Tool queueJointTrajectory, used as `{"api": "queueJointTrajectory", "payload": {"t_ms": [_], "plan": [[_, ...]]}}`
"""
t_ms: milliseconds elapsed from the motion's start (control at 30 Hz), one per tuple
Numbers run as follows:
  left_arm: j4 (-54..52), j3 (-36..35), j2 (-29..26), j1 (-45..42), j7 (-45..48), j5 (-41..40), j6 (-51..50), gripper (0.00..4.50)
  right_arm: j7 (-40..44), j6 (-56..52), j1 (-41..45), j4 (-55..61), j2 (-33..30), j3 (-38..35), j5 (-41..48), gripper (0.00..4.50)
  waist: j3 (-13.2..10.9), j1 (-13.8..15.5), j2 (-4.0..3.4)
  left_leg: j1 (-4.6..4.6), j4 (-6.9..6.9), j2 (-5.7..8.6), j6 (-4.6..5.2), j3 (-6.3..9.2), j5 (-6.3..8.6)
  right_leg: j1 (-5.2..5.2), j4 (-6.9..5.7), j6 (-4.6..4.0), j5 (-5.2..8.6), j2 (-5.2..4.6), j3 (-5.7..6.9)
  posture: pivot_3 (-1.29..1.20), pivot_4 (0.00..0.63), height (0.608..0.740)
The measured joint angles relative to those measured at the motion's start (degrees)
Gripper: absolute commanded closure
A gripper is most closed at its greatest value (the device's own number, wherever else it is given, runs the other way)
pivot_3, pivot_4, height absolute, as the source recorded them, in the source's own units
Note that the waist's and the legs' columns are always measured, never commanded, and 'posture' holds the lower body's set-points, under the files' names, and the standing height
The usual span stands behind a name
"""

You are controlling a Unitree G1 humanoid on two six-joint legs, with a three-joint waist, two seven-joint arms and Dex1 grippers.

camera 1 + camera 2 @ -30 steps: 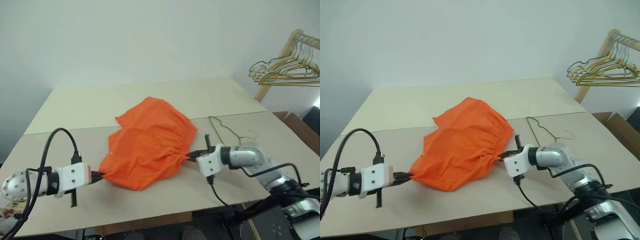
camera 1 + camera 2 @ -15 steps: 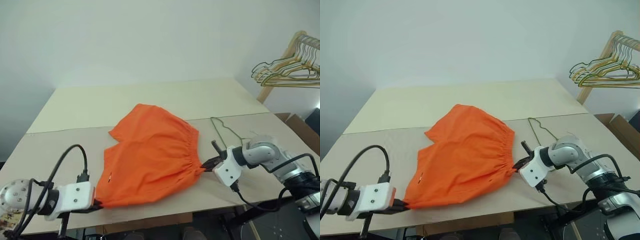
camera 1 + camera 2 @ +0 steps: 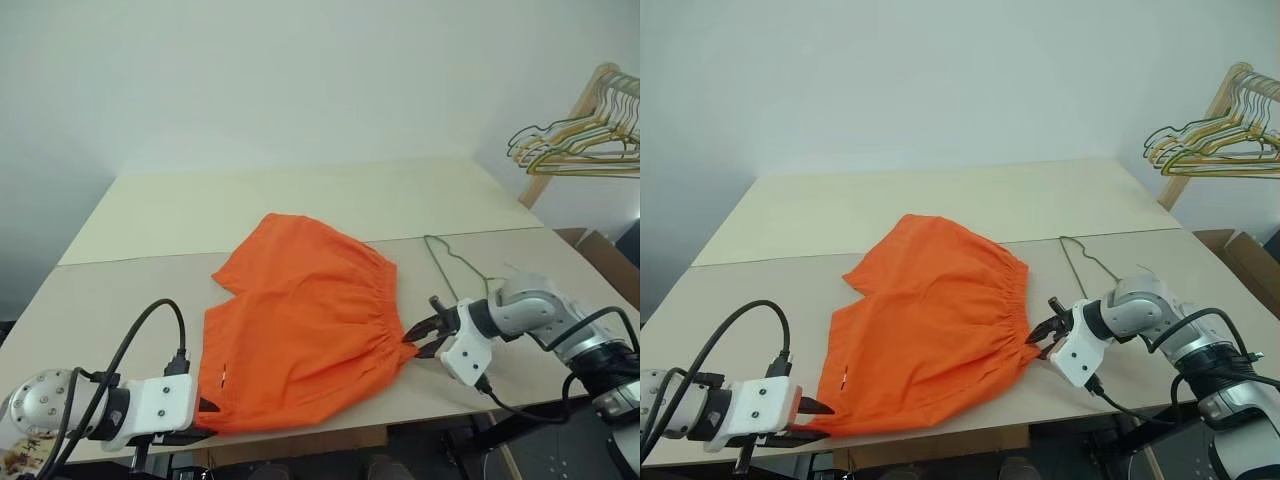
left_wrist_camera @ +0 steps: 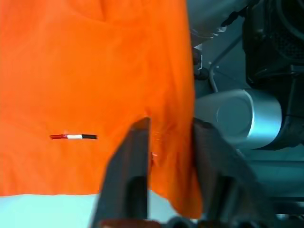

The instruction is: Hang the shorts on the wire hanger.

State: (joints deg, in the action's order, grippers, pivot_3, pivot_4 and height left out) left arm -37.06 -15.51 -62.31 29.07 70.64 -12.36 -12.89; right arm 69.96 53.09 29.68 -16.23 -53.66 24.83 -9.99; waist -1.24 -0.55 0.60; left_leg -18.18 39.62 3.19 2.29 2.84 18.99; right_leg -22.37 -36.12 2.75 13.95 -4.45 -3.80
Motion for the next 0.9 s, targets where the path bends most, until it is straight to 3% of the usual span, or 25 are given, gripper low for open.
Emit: {"api": "queueJointTrajectory", "payload": {"t_ms": [167,233,367,567,633,700,800,900], "plan": [[2.12,-2.84,-1.44,0.48,3.42,-0.14,0.40,0.68,1.06,0.18,-0.07,-0.03,-2.31,0.00,1.76,0.24,-0.02,-0.11,-0.01,0.01,0.00,-0.02,0.01,0.00,0.00,0.00,0.00,-0.01,0.00,0.00,0.01,0.02,0.000,0.740],[3.32,-6.19,-1.92,0.89,5.96,-0.84,0.48,0.06,2.30,-1.84,-0.49,0.47,-4.10,-0.41,4.63,0.00,-0.05,-0.10,-0.05,0.01,0.00,-0.04,0.01,0.00,0.01,0.01,0.00,-0.02,0.01,-0.01,0.00,0.02,0.000,0.740],[4.73,-10.26,-0.37,-1.04,7.49,-4.44,-0.26,0.06,2.89,-10.94,-1.92,2.84,-5.30,-3.11,11.03,0.00,-0.09,-0.09,-0.08,-0.01,0.00,-0.10,0.03,0.01,0.02,0.02,0.01,-0.02,0.01,-0.09,0.00,0.01,0.000,0.740],[7.54,-12.95,7.84,-17.54,3.18,-24.05,-6.55,0.06,0.13,-39.02,-3.04,7.55,-6.80,-12.12,21.22,0.00,-0.14,0.80,-0.13,-0.08,0.04,-0.12,0.00,0.14,0.03,-0.01,0.02,0.00,-0.01,-0.12,0.17,-0.01,0.000,0.740],[8.34,-11.69,11.84,-22.68,-0.80,-26.00,-7.17,0.06,-3.24,-47.18,-2.98,7.87,-5.76,-13.71,21.25,0.00,-0.10,0.94,-0.19,-0.09,0.04,-0.08,-0.03,0.13,0.04,-0.02,0.03,0.02,-0.02,-0.10,0.15,-0.02,0.000,0.740],[8.59,-6.59,19.65,-29.66,-7.86,-28.46,-7.72,0.06,-12.43,-68.64,-0.38,6.74,-0.26,-15.06,21.52,0.00,-0.04,0.96,-0.09,-0.23,0.10,-0.04,-0.14,0.12,-0.01,-0.17,0.02,-0.01,-0.17,-0.05,0.03,-0.03,0.000,0.740],[8.14,-1.84,23.72,-31.71,-11.88,-30.31,-9.71,0.06,-20.56,-87.55,1.02,6.17,3.98,-18.16,22.82,0.00,0.03,0.77,-0.07,-0.84,0.12,0.00,-0.23,0.09,-0.05,-0.87,-0.06,-0.02,-0.19,-0.04,-0.07,-0.05,0.000,0.740],[8.01,3.41,24.43,-31.70,-12.19,-29.09,-9.69,0.06,-27.52,-98.40,1.15,6.10,7.89,-20.24,22.55,0.00,0.11,0.17,-0.03,-1.58,0.20,0.01,-0.78,0.03,-0.38,-1.71,-0.20,-0.06,-0.23,0.00,-0.11,-0.07,0.000,0.740]]}}
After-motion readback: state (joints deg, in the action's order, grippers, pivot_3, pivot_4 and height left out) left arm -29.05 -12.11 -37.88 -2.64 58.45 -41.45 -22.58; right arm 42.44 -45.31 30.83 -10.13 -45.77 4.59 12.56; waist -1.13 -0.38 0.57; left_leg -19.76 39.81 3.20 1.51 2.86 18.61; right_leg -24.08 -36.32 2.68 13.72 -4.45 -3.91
